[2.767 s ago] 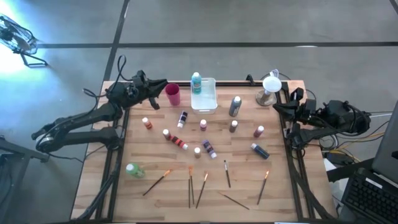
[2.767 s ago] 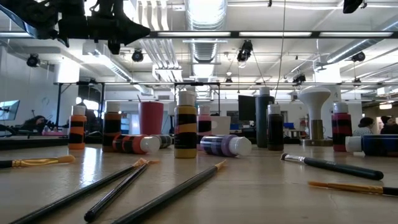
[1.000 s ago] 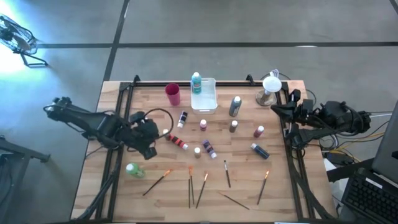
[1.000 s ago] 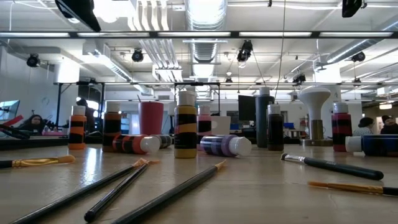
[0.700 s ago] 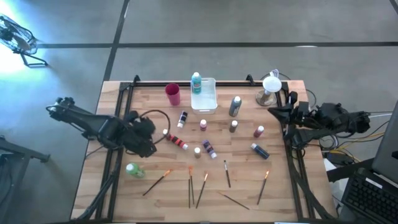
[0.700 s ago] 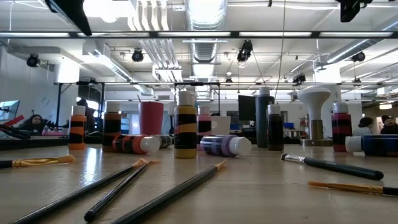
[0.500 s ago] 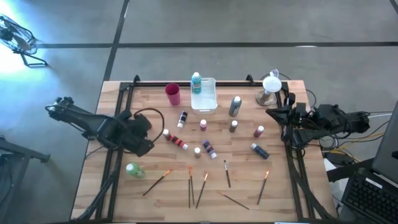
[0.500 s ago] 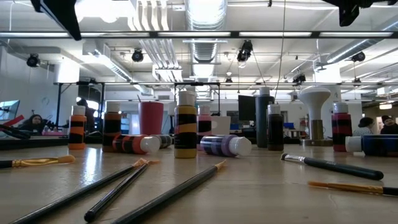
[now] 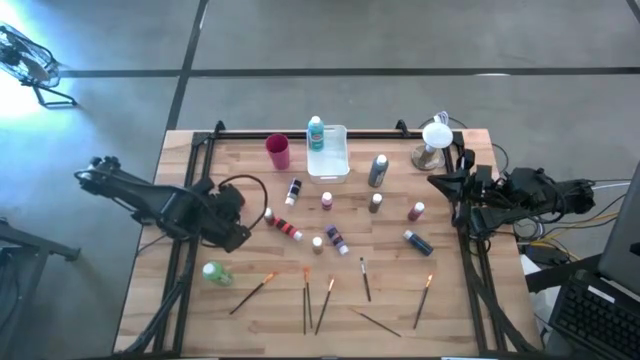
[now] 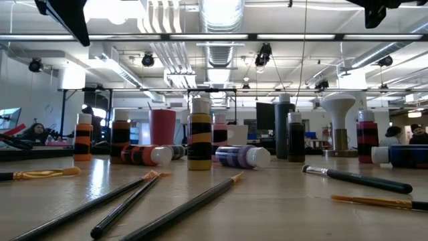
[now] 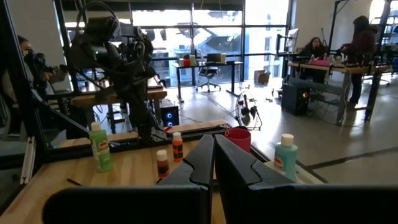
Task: Pick & Place Paint Supplies
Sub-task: Put the black paint bottle into the white bin
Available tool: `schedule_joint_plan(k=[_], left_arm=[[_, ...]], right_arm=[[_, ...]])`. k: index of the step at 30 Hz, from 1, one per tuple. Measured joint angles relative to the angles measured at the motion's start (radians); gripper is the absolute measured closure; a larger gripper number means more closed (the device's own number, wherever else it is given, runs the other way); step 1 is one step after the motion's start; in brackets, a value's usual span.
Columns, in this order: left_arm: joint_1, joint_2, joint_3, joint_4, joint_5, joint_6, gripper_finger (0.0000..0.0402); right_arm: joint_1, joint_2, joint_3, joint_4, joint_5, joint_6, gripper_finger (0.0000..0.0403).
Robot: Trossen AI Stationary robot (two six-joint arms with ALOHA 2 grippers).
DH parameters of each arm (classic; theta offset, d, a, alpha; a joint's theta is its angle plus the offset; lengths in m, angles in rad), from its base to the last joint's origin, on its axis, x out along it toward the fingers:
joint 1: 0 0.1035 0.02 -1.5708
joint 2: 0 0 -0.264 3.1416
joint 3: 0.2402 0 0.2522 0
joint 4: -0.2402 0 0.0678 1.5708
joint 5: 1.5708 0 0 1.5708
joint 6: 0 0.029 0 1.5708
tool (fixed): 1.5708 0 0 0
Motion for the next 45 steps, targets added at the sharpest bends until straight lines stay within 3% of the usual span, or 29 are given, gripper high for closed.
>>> schedule_joint_plan(k=[5,11,18,29,32,45], left_arm=[[0.0,0.013,0.0,0.0,0.007,0.002,0.0376],[0.002,0.013,0.0,0.0,0.005,0.002,0.0376],[0.003,0.012,-0.001,0.0,0.004,-0.003,0.0376],[0.01,0.011,-0.001,-0.017,-0.025,0.002,0.0376],[0.01,0.011,-0.001,-0.016,-0.027,-0.001,0.0376],[0.01,0.011,-0.001,-0.015,-0.009,-0.003,0.0376]], right_arm=[[0.0,0.02,0.0,-0.002,0.009,-0.004,0.039],[-0.003,0.165,0.0,-0.078,0.171,0.005,0.039],[-0.038,0.296,0.0,-0.069,0.241,0.089,0.0371],[-0.191,0.419,-0.006,-0.085,0.225,0.189,0.0243],[-0.24,0.462,-0.006,-0.061,0.177,0.216,0.0218],[-0.419,0.624,0.0,0.059,0.014,0.206,0.0177]])
